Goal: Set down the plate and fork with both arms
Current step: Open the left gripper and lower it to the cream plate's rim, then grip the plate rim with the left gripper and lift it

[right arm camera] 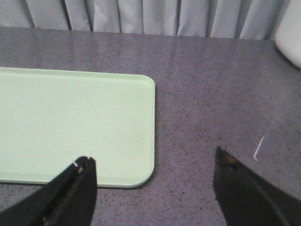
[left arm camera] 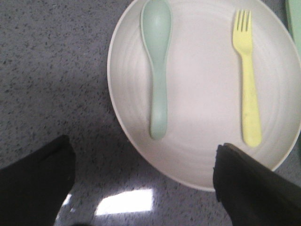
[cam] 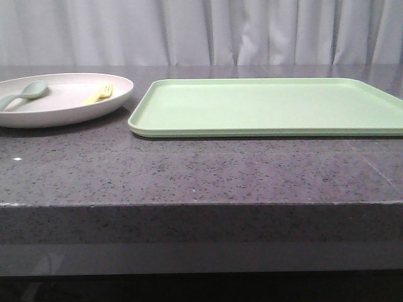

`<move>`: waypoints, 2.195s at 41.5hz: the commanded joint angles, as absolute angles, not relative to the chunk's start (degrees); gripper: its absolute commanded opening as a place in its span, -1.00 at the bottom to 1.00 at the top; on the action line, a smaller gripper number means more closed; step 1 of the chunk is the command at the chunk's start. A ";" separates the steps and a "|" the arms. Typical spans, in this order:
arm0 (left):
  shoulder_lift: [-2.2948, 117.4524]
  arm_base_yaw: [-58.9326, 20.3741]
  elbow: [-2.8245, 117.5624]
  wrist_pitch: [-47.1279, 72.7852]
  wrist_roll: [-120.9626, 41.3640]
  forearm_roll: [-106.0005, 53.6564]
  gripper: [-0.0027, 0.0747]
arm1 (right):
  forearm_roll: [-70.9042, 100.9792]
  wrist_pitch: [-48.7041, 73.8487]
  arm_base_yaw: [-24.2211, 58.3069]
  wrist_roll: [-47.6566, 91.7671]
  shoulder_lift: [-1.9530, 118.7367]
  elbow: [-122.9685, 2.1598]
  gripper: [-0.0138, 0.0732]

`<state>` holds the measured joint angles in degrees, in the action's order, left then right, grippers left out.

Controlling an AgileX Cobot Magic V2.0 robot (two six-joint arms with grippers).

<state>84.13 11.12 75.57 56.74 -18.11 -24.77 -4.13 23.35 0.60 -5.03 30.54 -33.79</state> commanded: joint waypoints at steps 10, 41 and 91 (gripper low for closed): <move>92.67 16.02 78.75 52.97 -24.35 -41.61 0.35 | -4.78 17.39 0.31 -4.56 30.85 -35.69 0.56; 104.09 15.29 78.75 50.32 -29.75 -54.40 0.14 | -4.78 17.33 0.31 -4.56 30.85 -35.69 0.56; 97.27 3.02 90.56 47.82 -12.22 -50.25 -0.98 | -4.78 15.16 0.31 -4.56 30.85 -35.69 0.56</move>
